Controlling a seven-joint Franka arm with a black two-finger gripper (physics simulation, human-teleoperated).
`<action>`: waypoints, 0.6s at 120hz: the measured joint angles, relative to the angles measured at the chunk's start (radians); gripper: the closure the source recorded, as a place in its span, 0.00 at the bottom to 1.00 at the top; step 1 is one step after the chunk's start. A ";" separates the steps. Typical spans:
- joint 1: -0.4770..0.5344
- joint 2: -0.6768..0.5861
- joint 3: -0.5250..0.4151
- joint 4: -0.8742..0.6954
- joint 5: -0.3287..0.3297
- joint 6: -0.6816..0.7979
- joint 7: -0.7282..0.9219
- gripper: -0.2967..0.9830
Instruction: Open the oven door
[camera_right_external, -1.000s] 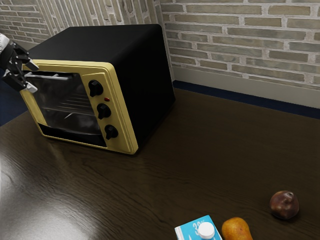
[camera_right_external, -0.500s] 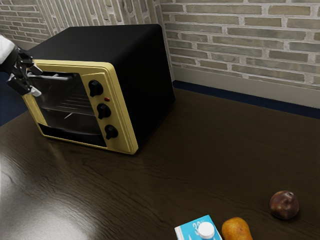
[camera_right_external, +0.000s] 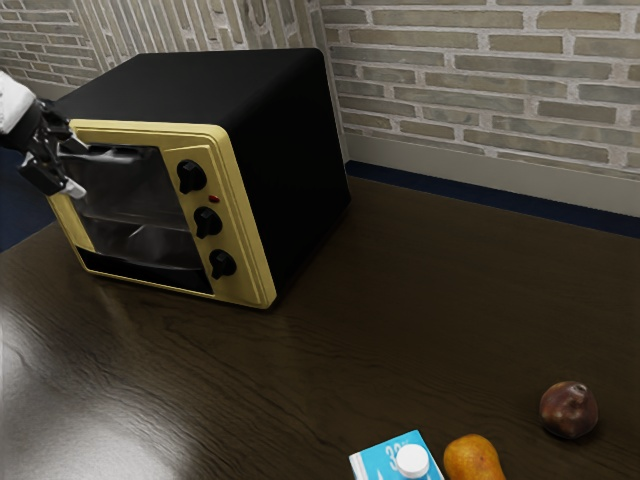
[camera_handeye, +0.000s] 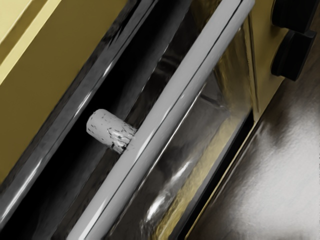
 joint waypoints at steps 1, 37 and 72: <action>-0.001 -0.004 0.001 -0.007 0.000 0.000 0.000 0.22; 0.011 -0.904 -0.271 -0.556 0.209 -0.034 -0.003 0.24; -0.012 -0.085 -0.533 0.093 0.227 -0.295 -0.517 0.23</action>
